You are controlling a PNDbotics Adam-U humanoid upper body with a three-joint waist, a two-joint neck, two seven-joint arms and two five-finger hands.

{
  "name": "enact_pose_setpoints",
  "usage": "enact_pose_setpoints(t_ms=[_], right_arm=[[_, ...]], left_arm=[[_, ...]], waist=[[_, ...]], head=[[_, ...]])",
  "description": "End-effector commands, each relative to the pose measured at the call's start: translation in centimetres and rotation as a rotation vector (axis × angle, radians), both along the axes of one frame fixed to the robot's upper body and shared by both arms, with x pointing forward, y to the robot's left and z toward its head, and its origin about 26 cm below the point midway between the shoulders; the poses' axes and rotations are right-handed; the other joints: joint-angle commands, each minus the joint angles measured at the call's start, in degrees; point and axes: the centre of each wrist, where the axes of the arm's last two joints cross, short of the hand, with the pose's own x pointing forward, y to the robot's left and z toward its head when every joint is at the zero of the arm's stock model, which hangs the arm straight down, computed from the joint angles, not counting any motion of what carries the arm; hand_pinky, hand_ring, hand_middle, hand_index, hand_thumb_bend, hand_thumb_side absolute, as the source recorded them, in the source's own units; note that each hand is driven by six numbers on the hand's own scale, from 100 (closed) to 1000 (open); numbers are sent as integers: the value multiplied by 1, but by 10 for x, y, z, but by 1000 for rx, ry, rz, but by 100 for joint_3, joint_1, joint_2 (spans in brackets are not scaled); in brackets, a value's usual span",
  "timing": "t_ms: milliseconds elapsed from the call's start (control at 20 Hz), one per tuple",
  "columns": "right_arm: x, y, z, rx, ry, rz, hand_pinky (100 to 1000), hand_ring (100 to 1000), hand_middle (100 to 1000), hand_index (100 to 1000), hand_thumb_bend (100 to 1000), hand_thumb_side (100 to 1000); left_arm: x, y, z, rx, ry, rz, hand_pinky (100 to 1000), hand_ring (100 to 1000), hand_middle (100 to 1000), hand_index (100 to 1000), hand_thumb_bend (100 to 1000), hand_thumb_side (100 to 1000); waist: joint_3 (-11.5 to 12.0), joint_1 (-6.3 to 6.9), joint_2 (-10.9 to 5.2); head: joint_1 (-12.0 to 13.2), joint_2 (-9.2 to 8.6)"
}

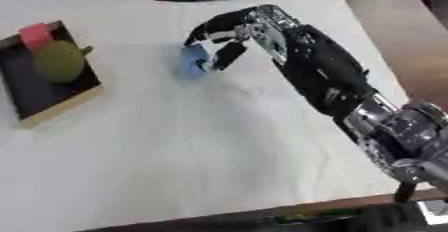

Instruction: Pick up objects on the table and place them in the box.

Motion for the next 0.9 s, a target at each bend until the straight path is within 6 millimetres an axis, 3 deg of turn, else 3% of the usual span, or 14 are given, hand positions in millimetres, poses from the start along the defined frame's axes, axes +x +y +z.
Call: enact_pose_setpoints(t_ms=[50,350,450,600,750,850,900], right_arm=[[1,3,8,-17,-41,8,906,923,947,998,100,741],[1,6,2,-28,-74,4,906,915,940,950,100,533],[2,7,0,-22,-82,-6,900,905,928,919,100,419],[3,7,-5,-2,-99,-25,888,888,894,898,100,410],[4,6,-7,32,-124,-41,867,832,693,843,100,385],[4,6,-7,59,-145,-42,860,818,642,836,100,378],[4,7,-6,74,-156,-38,846,791,572,816,100,365]], left_arm=[[-3,1,8,16,-30,-2,588,760,710,861,100,604],[-3,1,8,18,-31,-5,587,761,710,861,100,605],[-3,0,8,18,-31,-7,587,761,711,862,100,605],[-3,0,8,16,-32,-9,587,762,711,863,100,604],[-3,0,8,17,-33,-10,587,762,710,864,100,605],[-3,0,8,17,-33,-12,587,762,710,865,100,605],[-2,0,8,18,-33,-13,587,762,710,865,100,605]], waist=[[2,31,-80],[12,36,-77],[21,37,-74],[37,40,-69],[49,42,-69],[51,39,-69],[52,36,-70]], head=[[-3,21],[-13,9],[-18,5],[-24,-5],[-36,-7],[-39,-8],[-40,-8]])
